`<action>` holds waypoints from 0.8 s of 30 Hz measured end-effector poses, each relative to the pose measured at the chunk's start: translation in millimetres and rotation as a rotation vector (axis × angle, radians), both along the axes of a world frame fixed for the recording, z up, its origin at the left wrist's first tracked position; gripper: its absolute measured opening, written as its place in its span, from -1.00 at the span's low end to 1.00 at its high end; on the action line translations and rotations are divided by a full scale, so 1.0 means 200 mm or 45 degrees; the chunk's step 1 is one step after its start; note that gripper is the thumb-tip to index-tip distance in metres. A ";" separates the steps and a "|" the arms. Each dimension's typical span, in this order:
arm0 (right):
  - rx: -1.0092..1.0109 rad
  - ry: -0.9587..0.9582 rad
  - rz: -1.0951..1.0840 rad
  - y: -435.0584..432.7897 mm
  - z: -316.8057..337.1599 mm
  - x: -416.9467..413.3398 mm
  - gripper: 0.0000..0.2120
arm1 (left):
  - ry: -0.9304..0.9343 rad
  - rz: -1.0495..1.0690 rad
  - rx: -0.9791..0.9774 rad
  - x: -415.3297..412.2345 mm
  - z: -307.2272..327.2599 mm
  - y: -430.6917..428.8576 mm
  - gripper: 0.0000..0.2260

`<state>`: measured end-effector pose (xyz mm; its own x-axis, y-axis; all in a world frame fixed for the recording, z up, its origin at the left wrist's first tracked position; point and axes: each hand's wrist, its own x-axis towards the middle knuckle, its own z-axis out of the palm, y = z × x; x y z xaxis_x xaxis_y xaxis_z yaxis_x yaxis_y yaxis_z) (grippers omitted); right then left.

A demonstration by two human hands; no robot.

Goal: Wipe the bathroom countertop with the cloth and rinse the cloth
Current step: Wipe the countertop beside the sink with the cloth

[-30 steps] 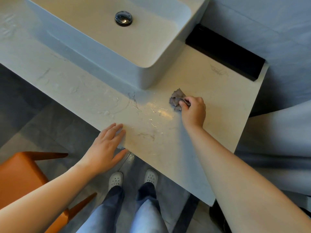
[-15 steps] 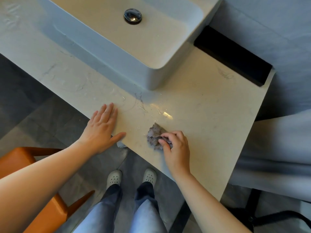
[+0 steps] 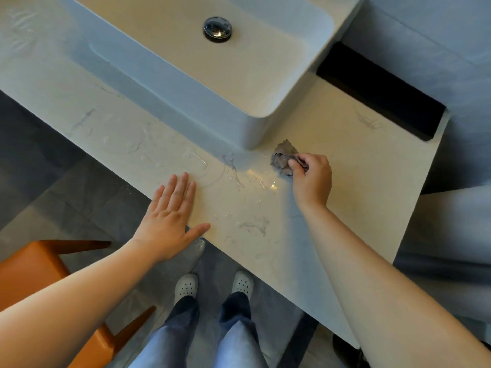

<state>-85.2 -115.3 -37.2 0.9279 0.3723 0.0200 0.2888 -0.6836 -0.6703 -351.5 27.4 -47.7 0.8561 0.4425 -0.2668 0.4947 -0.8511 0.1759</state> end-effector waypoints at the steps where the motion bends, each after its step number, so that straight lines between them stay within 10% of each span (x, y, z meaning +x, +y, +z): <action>1: -0.007 -0.021 -0.016 0.00 -0.01 -0.03 -0.87 | -0.004 -0.006 0.006 0.00 0.00 0.00 -0.17; 11: 0.018 0.120 0.315 -0.18 0.02 -0.51 -0.88 | -0.009 -0.011 -0.002 0.00 -0.01 0.00 -0.18; 24: -0.156 -0.089 -0.004 0.24 0.03 0.03 -0.75 | 0.008 -0.002 -0.019 0.00 -0.01 0.00 -0.19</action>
<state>-80.1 -66.9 -31.9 0.9270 0.3730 0.0390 0.3293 -0.7599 -0.5604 -350.9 27.8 -49.5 0.8551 0.4372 -0.2786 0.4945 -0.8492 0.1854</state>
